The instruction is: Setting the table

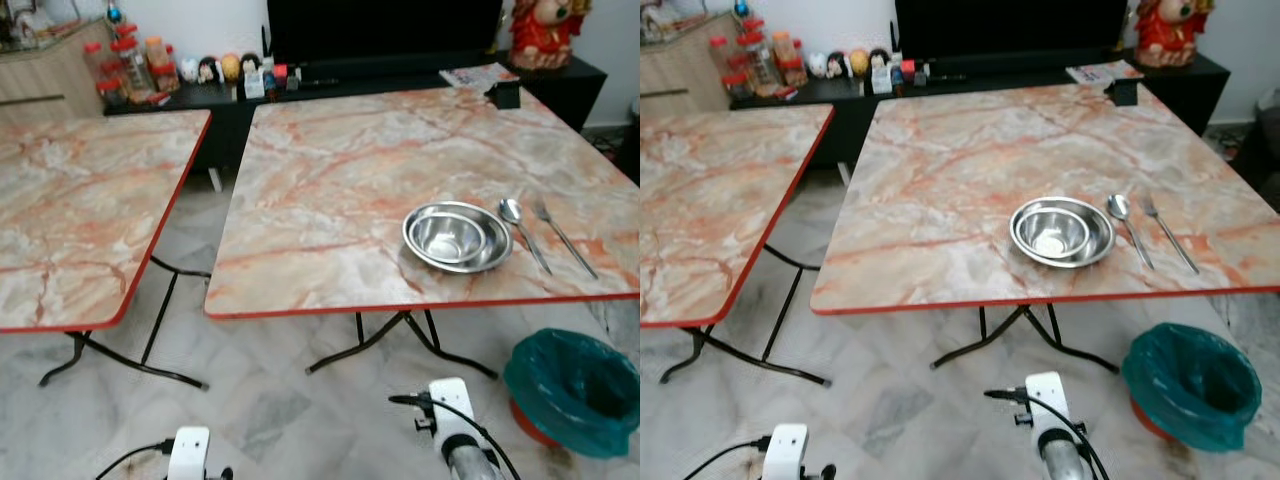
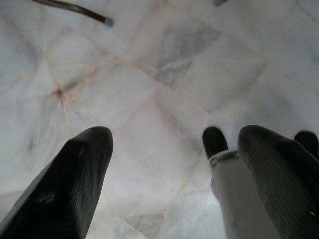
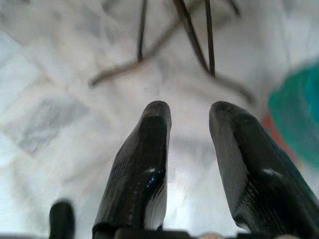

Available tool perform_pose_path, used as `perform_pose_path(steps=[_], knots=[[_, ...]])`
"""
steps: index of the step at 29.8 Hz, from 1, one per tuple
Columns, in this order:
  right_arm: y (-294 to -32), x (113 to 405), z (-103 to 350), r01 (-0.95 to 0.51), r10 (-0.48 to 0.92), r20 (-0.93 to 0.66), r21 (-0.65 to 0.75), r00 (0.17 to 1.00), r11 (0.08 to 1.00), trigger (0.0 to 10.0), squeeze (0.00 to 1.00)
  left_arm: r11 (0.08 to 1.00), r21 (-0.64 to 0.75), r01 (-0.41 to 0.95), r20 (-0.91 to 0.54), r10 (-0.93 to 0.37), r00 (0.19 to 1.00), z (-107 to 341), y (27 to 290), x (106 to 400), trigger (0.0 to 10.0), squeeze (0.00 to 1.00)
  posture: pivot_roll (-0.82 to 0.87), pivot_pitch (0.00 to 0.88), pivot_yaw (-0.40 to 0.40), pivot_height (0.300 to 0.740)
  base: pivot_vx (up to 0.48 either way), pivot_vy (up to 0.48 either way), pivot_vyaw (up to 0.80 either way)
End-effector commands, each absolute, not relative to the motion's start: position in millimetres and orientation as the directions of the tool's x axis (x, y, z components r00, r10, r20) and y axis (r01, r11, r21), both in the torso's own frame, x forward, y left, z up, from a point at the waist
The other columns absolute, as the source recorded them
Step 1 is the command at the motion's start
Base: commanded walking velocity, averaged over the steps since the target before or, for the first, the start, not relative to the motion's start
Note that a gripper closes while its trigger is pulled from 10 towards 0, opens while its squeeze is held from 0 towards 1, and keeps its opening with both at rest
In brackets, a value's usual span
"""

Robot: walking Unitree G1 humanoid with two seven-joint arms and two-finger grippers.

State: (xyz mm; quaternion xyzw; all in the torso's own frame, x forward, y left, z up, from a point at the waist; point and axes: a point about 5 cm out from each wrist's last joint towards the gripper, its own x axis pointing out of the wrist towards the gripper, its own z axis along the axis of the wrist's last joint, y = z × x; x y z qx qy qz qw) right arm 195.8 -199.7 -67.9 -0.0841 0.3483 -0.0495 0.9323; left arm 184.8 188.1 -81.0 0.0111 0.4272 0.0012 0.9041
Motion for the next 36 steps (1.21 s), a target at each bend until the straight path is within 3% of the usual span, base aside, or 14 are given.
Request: perform_pose_path(steps=[1,10,36], knots=[[-193.5,193.7,-71.3,0.048,-0.139,-0.668,-0.152,0.731,0.987,10.0,0.0,0.999,0.045,0.004,-0.785,0.033,0.618,-82.6,197.7,179.0,10.0,0.0,-0.06,0.0,0.104,0.74,0.0,0.349,0.0],[-198.6,167.2,-88.0,0.09,-0.171,-0.789,-0.147,0.59,0.985,10.0,0.0,0.999,0.053,0.009,-0.786,0.036,0.617,-82.0,199.7,179.8,10.0,0.0,-0.04,0.0,0.107,0.74,0.0,0.384,0.0],[-195.3,174.4,-85.7,0.158,-0.179,-0.785,-0.104,0.593,0.982,10.0,0.0,0.997,0.068,0.024,-0.788,0.039,0.614,-81.3,203.6,179.9,10.0,0.0,-0.04,0.0,0.108,0.74,0.0,0.404,0.0]])
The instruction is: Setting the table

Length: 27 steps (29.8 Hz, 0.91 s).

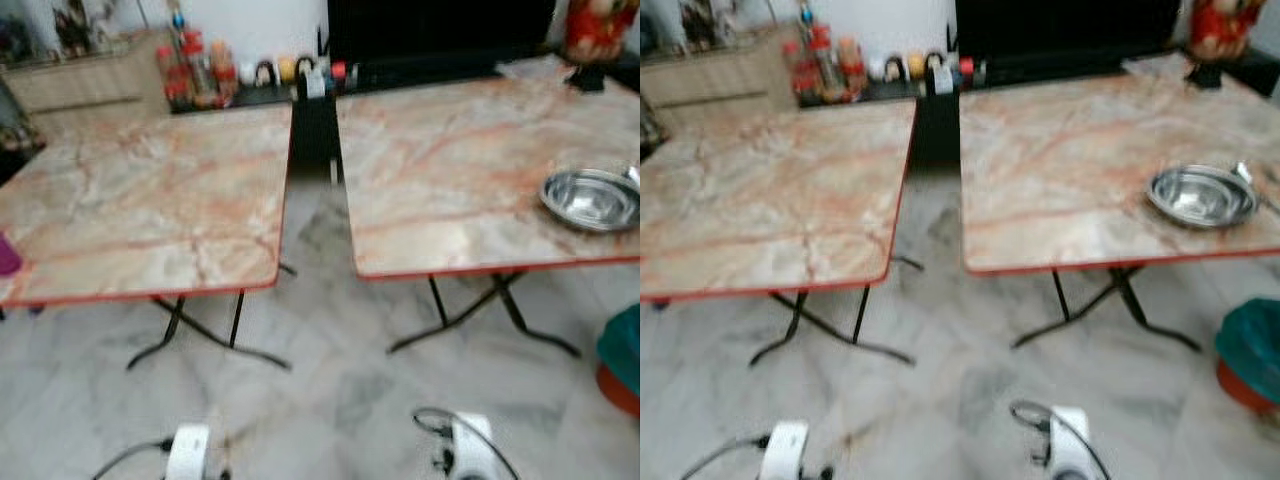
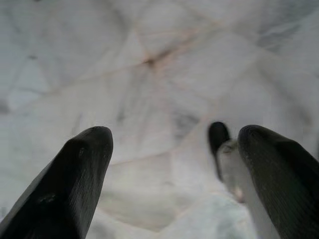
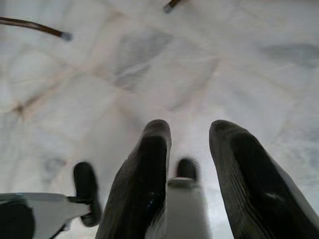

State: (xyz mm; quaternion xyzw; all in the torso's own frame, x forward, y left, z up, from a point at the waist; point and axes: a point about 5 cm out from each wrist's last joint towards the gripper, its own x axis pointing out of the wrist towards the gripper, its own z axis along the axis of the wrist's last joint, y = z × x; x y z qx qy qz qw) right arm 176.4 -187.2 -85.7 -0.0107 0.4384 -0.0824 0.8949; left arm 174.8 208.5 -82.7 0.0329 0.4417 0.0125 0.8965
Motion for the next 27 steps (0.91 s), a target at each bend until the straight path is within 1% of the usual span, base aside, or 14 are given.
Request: perform_pose_path(steps=[1,10,13,27], knots=[[-195.8,174.0,-85.8,0.16,-0.179,-0.786,-0.104,0.591,0.982,10.0,0.0,0.997,0.068,0.024,-0.789,0.04,0.613,-81.5,203.5,179.7,10.0,0.0,-0.03,0.0,0.101,0.74,0.0,0.405,0.0],[-194.6,176.7,-84.9,0.154,-0.174,-0.785,-0.101,0.595,0.983,10.0,0.0,0.997,0.069,0.02,-0.789,0.042,0.613,-81.7,203.9,179.2,10.0,0.0,-0.03,0.0,0.097,0.74,0.0,0.405,0.0],[-192.3,181.2,-83.0,0.15,-0.165,-0.777,-0.092,0.607,0.984,10.0,0.0,0.997,0.069,0.02,-0.791,0.043,0.61,-82.1,204.6,178.0,10.0,0.0,-0.03,0.0,0.096,0.74,0.0,0.405,0.0],[-191.3,178.2,-84.5,0.152,-0.162,-0.781,-0.087,0.603,0.984,10.0,0.0,0.997,0.07,0.021,-0.787,0.042,0.616,-80.7,204.9,180.8,10.0,0.0,-0.03,0.0,0.099,0.74,0.0,0.406,0.0]])
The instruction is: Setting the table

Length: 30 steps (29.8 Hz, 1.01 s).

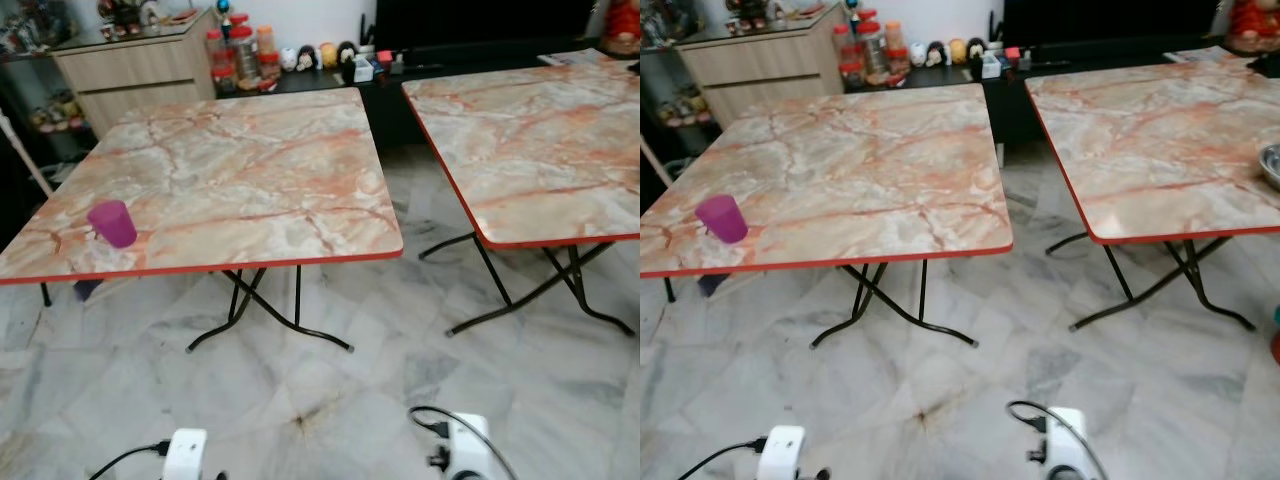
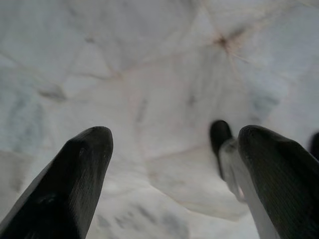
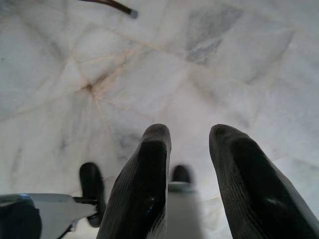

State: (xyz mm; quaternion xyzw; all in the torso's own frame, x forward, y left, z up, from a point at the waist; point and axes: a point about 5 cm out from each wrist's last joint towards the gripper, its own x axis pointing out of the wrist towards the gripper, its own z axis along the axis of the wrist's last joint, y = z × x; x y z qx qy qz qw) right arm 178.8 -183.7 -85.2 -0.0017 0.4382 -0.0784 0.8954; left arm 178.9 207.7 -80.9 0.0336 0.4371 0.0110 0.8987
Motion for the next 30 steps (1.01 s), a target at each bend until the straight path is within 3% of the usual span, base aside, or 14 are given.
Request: perform_pose_path(steps=[1,23,30], knots=[[-191.4,178.7,-84.1,0.156,-0.163,-0.779,-0.085,0.606,0.984,10.0,0.0,0.997,0.07,0.021,-0.785,0.042,0.618,-80.3,205.0,181.6,10.0,0.0,-0.03,0.0,0.099,0.74,0.0,0.405,0.0],[-193.7,180.6,-82.9,0.199,-0.184,-0.772,-0.076,0.608,0.977,10.0,0.0,0.998,0.064,-0.025,-0.781,0.065,0.621,-80.4,205.2,181.6,10.0,0.0,-0.01,0.0,0.108,0.74,0.0,0.399,0.0],[-194.2,183.5,-81.5,0.194,-0.182,-0.768,-0.077,0.614,0.978,10.0,0.0,0.997,0.069,-0.03,-0.784,0.073,0.617,-81.4,203.0,180.4,10.0,0.0,-0.01,0.0,0.1,0.74,0.0,0.04,0.0]])
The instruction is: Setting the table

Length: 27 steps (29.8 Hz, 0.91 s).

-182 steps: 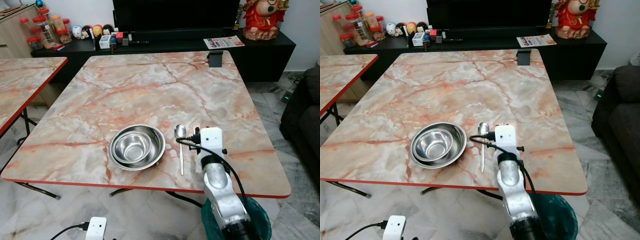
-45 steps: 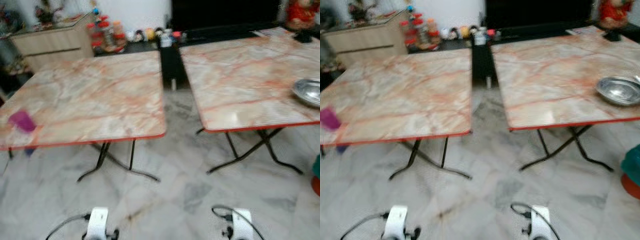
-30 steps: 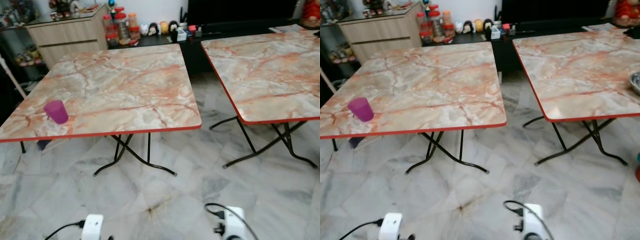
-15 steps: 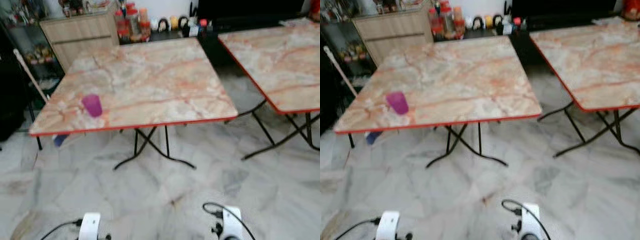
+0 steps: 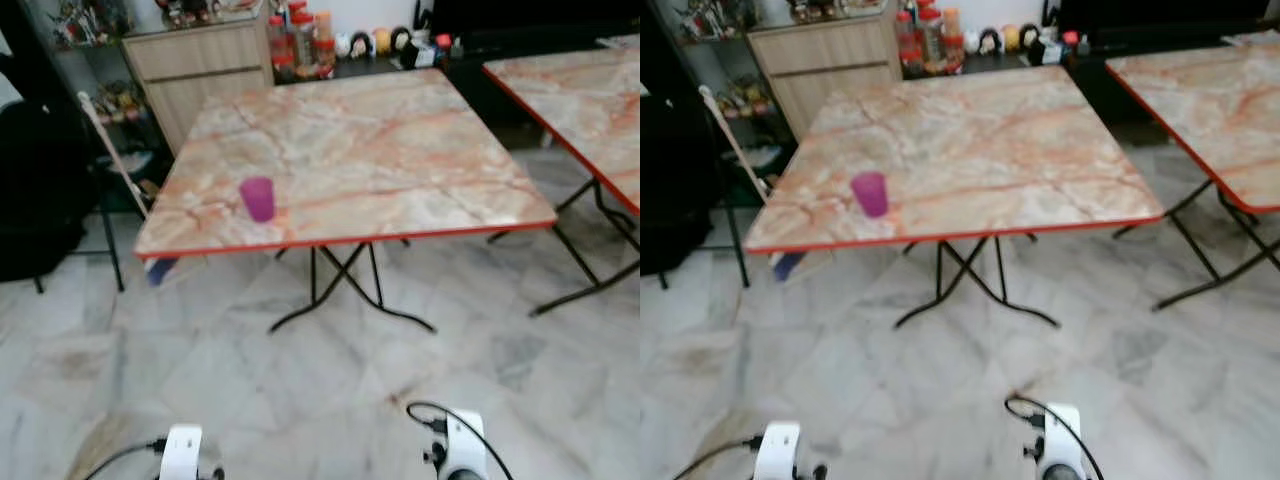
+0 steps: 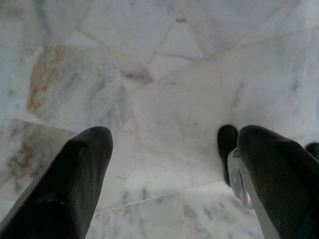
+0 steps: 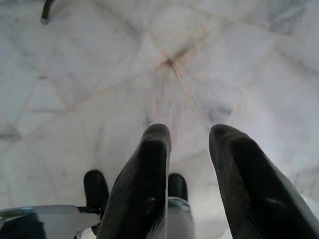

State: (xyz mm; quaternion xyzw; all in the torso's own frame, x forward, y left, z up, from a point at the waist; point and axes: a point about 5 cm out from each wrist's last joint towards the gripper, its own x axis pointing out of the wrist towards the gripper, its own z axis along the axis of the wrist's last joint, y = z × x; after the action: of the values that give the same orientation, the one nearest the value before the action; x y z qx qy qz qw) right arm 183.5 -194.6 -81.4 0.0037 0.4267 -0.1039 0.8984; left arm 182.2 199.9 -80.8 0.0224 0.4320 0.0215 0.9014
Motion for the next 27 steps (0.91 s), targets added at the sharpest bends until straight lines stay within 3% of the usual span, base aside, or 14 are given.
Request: perform_pose_path(steps=[1,10,27], knots=[[-194.0,184.5,-81.0,0.191,-0.18,-0.767,-0.077,0.615,0.979,10.0,0.0,0.997,0.068,-0.036,-0.781,0.075,0.62,-81.2,202.7,180.7,10.0,0.0,-0.01,0.0,0.1,0.74,0.0,0.0,0.0],[-194.2,187.0,-79.8,0.188,-0.179,-0.763,-0.077,0.621,0.979,10.0,0.0,0.997,0.063,-0.037,-0.778,0.072,0.624,-81.0,199.9,182.2,10.0,0.0,-0.01,0.0,0.096,0.74,0.0,0.0,0.0],[-191.1,186.8,-80.2,0.195,-0.171,-0.762,-0.06,0.624,0.979,10.0,0.0,0.996,0.076,-0.039,-0.777,0.083,0.624,-80.2,202.6,183.0,10.0,0.0,0.0,0.0,0.103,0.74,0.404,0.0,0.0]])
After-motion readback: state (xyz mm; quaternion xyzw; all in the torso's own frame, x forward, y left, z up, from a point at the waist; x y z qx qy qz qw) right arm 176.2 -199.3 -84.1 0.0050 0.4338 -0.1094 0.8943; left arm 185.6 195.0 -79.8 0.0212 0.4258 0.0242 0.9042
